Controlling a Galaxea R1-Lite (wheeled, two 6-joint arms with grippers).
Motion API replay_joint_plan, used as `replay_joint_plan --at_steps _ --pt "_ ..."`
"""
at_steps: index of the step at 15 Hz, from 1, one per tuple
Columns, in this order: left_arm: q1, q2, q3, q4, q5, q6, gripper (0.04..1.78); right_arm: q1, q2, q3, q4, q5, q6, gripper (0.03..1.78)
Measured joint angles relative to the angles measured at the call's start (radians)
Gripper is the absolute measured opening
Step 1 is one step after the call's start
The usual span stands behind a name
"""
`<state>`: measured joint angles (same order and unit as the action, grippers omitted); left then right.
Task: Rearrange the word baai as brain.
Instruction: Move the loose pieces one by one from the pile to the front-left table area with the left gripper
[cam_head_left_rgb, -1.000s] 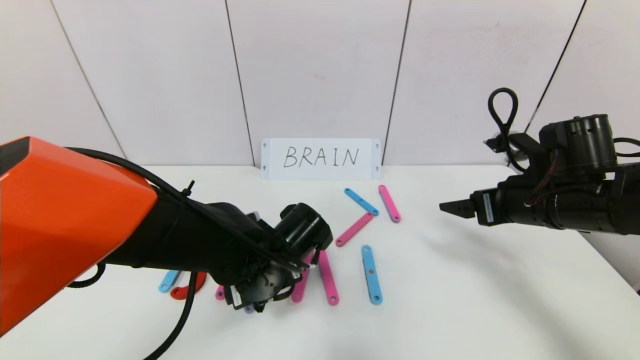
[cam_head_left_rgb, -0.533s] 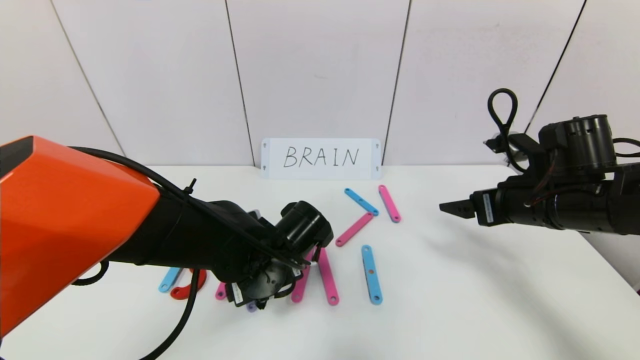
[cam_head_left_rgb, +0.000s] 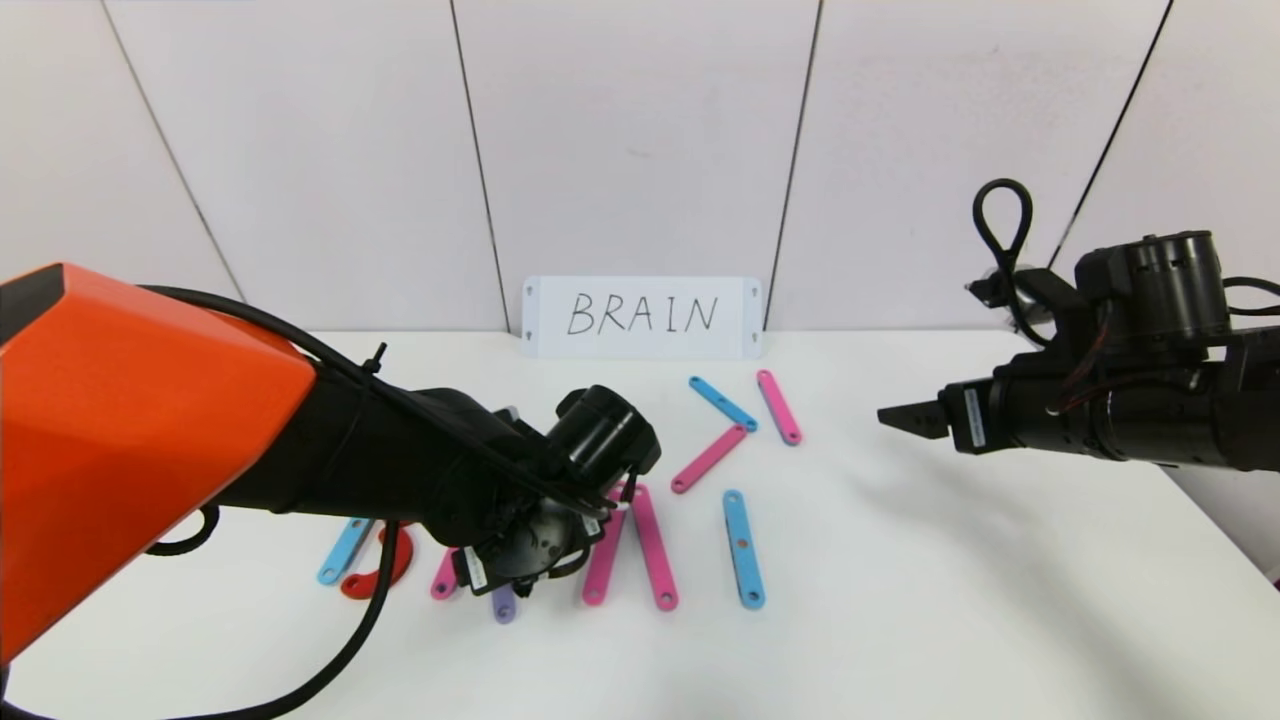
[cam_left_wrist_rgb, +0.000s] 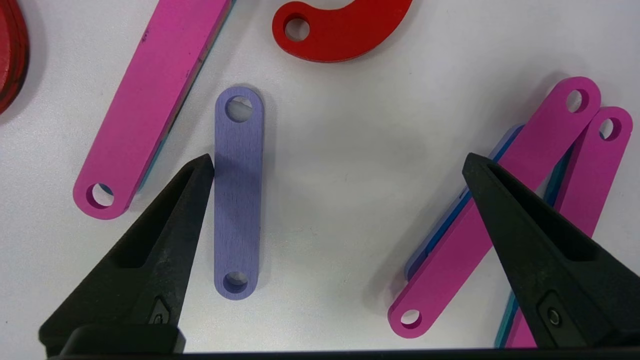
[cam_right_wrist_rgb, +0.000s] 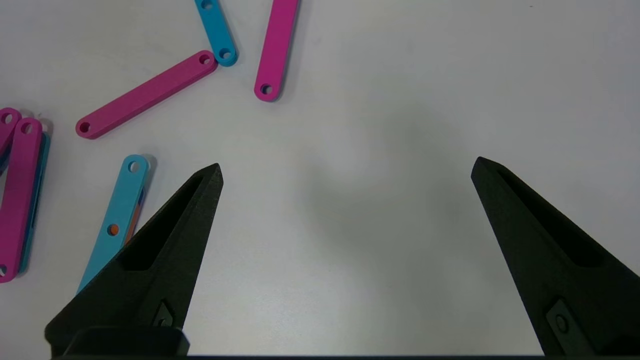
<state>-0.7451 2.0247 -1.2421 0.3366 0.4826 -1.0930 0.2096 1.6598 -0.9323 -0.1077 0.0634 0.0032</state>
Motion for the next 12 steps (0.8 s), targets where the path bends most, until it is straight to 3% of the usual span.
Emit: replay_joint_plan --at_steps 12 --pt "0.049 -0.08 0.0 -0.005 -0.013 0.101 1.74 0.0 0.001 0.0 -0.001 0.0 0.0 1.74"
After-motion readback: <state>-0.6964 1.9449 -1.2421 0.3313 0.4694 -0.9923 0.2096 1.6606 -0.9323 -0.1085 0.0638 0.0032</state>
